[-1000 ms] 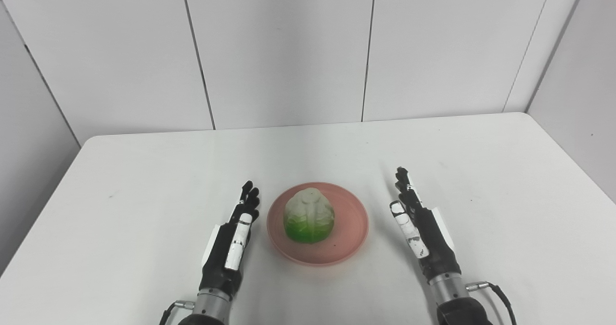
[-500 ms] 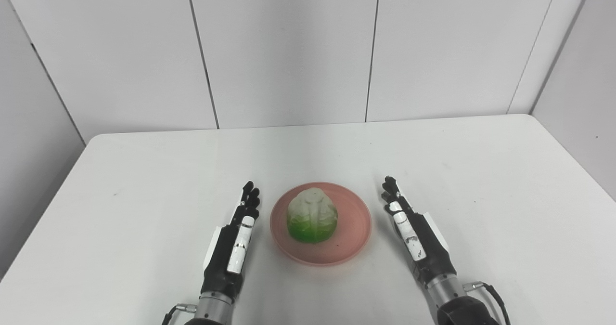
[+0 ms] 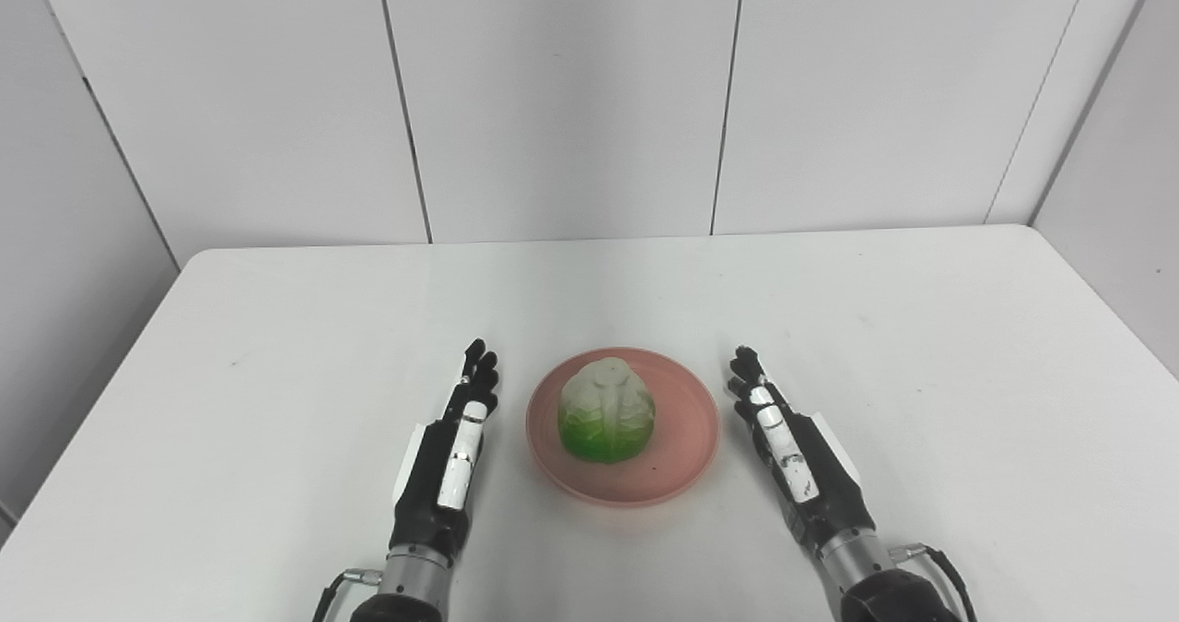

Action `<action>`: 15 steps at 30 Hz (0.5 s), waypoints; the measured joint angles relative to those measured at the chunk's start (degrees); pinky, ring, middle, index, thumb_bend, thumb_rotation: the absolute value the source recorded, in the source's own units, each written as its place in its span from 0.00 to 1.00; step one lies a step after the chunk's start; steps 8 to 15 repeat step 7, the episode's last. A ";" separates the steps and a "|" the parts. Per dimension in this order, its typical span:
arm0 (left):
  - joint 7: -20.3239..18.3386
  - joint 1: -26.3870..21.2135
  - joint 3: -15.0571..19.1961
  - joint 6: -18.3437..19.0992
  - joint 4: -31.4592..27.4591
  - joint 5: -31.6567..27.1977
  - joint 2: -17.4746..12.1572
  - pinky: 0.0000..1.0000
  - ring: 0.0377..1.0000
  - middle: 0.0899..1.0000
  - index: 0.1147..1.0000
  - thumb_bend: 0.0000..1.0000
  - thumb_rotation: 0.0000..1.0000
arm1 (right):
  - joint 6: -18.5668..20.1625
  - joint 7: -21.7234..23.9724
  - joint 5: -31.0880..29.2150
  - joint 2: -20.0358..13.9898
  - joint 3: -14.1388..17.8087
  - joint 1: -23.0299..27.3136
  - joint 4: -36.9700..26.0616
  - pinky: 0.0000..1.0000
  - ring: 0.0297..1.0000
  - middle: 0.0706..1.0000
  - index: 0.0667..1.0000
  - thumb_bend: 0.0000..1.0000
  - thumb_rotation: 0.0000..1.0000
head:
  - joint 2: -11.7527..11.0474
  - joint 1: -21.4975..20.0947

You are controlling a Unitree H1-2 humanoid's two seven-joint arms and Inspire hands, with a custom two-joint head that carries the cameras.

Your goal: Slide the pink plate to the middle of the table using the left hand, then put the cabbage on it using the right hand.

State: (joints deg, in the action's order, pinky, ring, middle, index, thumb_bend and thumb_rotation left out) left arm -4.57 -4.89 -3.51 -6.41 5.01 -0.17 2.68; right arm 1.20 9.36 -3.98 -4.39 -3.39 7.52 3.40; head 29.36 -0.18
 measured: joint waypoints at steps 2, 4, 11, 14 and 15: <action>-0.05 -0.14 0.00 0.05 0.15 -0.02 -0.01 1.00 1.00 1.00 1.00 0.36 1.00 | 0.02 0.01 -0.10 -0.04 -0.02 0.08 0.28 1.00 1.00 1.00 1.00 0.23 1.00 | -0.09 0.09; -0.10 -0.26 0.00 0.07 0.31 -0.02 -0.02 1.00 1.00 1.00 1.00 0.36 1.00 | 0.13 0.04 -0.24 -0.08 -0.02 0.13 0.34 1.00 1.00 1.00 1.00 0.24 1.00 | -0.17 0.09; -0.11 -0.36 0.00 0.87 0.33 -0.02 -0.02 1.00 1.00 1.00 1.00 0.37 1.00 | 0.17 0.05 -0.37 -0.19 -0.06 0.22 0.43 1.00 1.00 1.00 1.00 0.23 1.00 | -0.18 0.26; -0.11 -0.36 0.00 0.87 0.33 -0.02 -0.02 1.00 1.00 1.00 1.00 0.37 1.00 | 0.17 0.05 -0.37 -0.19 -0.06 0.22 0.43 1.00 1.00 1.00 1.00 0.23 1.00 | -0.18 0.26; -0.11 -0.36 0.00 0.87 0.33 -0.02 -0.02 1.00 1.00 1.00 1.00 0.37 1.00 | 0.17 0.05 -0.37 -0.19 -0.06 0.22 0.43 1.00 1.00 1.00 1.00 0.23 1.00 | -0.18 0.26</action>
